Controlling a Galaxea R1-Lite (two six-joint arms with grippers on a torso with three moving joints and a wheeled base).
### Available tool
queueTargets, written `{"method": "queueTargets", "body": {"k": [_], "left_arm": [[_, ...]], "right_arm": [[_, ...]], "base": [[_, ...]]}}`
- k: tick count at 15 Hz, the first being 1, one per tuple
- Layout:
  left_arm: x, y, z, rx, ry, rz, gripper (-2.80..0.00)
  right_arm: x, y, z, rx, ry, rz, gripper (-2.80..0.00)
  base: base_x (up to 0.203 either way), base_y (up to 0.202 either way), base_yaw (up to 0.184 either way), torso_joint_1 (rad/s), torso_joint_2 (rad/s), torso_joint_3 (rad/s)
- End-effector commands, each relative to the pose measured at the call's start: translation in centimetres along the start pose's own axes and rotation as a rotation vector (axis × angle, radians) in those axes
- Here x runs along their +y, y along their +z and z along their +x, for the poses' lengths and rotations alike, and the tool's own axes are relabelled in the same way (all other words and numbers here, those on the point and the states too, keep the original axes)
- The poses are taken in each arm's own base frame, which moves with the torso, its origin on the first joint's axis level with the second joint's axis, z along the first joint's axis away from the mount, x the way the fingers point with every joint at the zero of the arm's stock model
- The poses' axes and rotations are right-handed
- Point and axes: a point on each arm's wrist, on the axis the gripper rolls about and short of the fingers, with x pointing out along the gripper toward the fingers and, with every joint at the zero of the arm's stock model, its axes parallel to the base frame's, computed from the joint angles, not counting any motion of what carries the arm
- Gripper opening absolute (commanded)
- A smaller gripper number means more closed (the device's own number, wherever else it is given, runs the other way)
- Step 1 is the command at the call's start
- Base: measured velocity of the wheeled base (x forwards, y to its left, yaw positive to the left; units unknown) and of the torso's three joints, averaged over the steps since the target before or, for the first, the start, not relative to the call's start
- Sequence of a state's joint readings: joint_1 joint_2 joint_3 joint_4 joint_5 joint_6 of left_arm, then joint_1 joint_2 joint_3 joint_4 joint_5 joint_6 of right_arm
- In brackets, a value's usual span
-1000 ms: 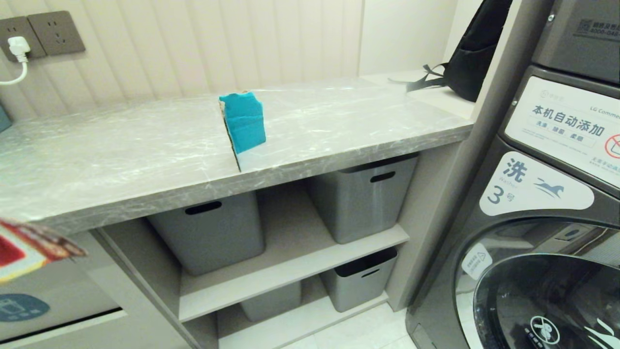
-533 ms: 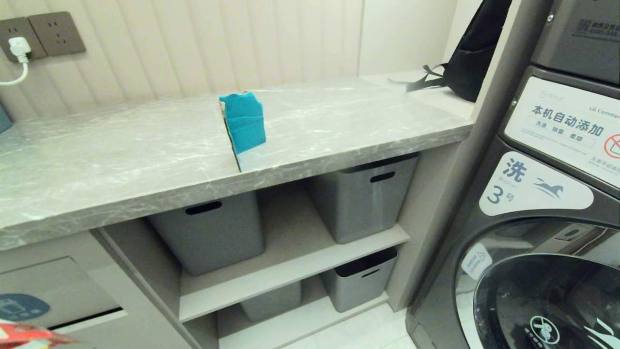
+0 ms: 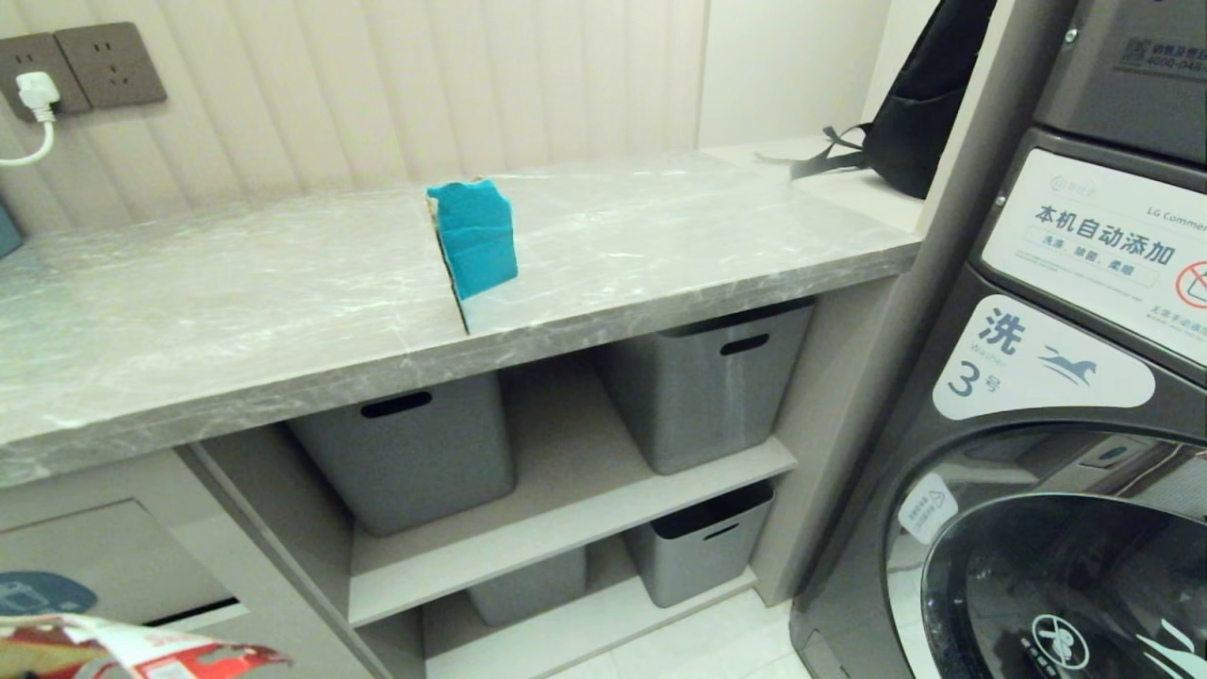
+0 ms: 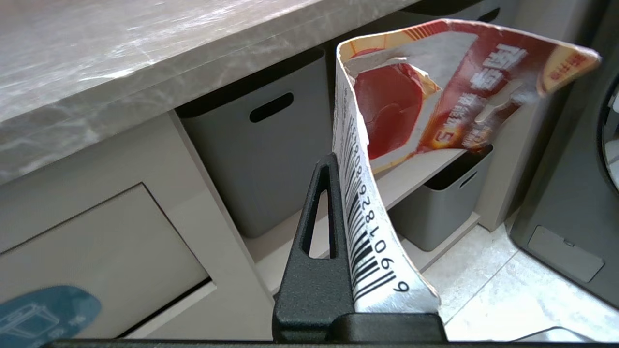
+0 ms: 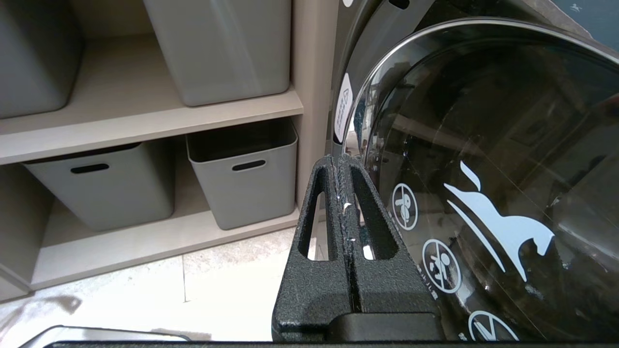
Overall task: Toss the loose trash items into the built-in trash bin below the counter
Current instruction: Put the garbage in the trash can
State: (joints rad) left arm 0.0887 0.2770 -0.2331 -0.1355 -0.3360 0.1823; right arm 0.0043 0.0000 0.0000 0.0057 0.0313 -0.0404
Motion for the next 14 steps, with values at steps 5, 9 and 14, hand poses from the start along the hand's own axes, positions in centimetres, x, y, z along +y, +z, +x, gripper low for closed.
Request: {"method": "queueTargets", "body": {"k": [5, 9, 14], "left_arm": [[-1.2, -6.6, -1.3, 0.051, 0.048, -0.021, -2.80], [-1.3, -8.2, -2.2, 0.126, 0.217, -0.101, -2.80], [-1.3, -8.1, -2.2, 0.125, 0.216, -0.100, -2.80]], "right_arm": [[0.0, 0.0, 0.0, -0.001, 0.001, -0.001, -2.80], [0.0, 0.0, 0.0, -0.001, 0.000, -0.001, -2.80], [0.0, 0.0, 0.0, -0.001, 0.000, 0.001, -2.80]], "base": [[0.000, 0.000, 0.000, 0.000, 0.00, 0.000], [0.000, 0.000, 0.000, 0.000, 0.00, 0.000], [0.000, 0.000, 0.000, 0.000, 0.00, 0.000]]}}
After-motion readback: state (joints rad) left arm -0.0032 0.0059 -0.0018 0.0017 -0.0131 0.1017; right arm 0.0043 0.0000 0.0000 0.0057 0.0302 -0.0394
